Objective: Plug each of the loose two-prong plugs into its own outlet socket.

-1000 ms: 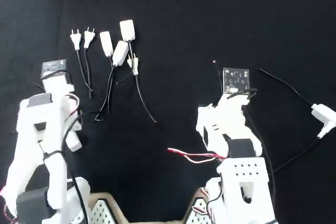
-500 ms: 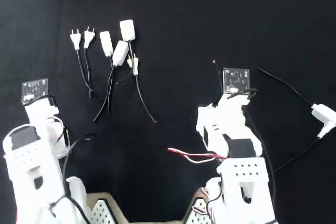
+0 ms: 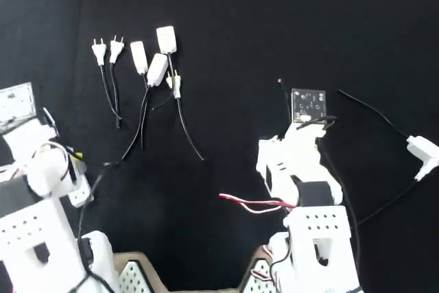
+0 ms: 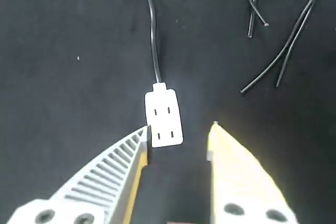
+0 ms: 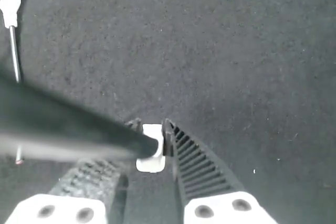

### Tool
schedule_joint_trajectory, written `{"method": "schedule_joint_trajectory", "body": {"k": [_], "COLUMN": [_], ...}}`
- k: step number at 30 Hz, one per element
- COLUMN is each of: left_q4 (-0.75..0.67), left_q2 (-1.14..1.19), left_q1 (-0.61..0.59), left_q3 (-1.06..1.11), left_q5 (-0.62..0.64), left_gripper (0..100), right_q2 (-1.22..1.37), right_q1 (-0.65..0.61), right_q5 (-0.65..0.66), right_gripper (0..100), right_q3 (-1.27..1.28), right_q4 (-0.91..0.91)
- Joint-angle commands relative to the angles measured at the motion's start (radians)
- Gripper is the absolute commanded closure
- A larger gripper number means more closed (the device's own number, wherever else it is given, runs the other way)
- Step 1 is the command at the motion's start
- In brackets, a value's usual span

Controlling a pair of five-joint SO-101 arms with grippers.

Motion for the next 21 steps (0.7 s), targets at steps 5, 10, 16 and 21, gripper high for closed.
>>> {"method": "schedule_joint_trajectory", "body": {"k": [5,10,16,21], "left_q4": [-0.083,-0.095,-0.149,-0.414], "left_q2": [0.402,0.508,0.523,0.539], "left_q1": [-0.045,-0.154,-0.266,-0.268], "left_q3": [-0.061,-0.059,-0.015,0.211], "left_q5": [0.121,0.127,0.091,0.086], "left_gripper": [78,72,71,71], "right_q2": [-0.016,-0.015,-0.016,-0.016], "right_q1": [0.000,-0.035,-0.072,-0.075], "right_q5": [-0.012,-0.012,-0.012,-0.026], "right_gripper": [98.6,98.6,98.6,98.6], "right_q3": [-0.007,-0.001,0.012,0.012], "right_q4": [-0.018,-0.017,-0.023,-0.023]}}
